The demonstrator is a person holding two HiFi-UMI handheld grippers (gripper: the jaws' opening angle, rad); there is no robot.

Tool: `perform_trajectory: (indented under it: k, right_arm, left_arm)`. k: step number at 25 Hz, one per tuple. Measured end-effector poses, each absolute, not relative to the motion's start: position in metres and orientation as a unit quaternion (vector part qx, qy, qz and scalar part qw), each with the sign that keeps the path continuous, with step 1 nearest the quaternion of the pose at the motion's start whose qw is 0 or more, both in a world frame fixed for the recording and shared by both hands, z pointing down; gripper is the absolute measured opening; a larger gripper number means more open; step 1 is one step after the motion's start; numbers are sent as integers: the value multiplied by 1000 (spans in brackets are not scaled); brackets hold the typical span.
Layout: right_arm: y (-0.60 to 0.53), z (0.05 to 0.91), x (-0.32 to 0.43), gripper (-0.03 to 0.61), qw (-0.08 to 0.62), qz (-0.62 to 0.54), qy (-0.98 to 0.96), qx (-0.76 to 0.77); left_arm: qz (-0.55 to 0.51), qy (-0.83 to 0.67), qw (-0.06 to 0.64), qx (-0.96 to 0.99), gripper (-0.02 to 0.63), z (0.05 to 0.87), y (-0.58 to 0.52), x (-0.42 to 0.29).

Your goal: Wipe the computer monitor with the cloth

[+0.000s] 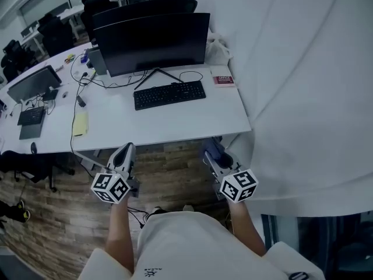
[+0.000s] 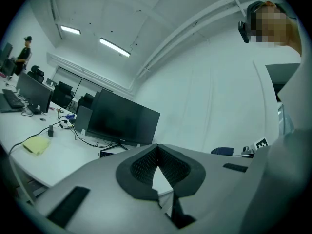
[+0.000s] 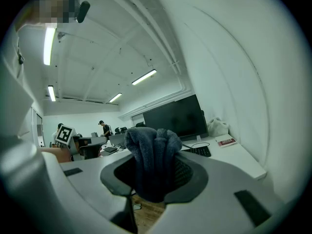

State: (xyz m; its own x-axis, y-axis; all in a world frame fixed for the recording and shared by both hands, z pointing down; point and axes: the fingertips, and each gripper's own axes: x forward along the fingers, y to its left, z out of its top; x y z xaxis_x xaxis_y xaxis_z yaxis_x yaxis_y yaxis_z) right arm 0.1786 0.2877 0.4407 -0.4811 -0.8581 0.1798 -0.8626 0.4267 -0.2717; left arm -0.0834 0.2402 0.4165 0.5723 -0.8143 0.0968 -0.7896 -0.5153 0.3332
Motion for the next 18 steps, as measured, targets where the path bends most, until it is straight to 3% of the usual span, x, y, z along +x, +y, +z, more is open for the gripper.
perform_trajectory:
  k: [18]
  right_arm:
    - [261, 453, 183, 137, 22, 173, -861, 478]
  left_arm:
    - [-22, -504, 171, 846, 9, 439, 225, -84]
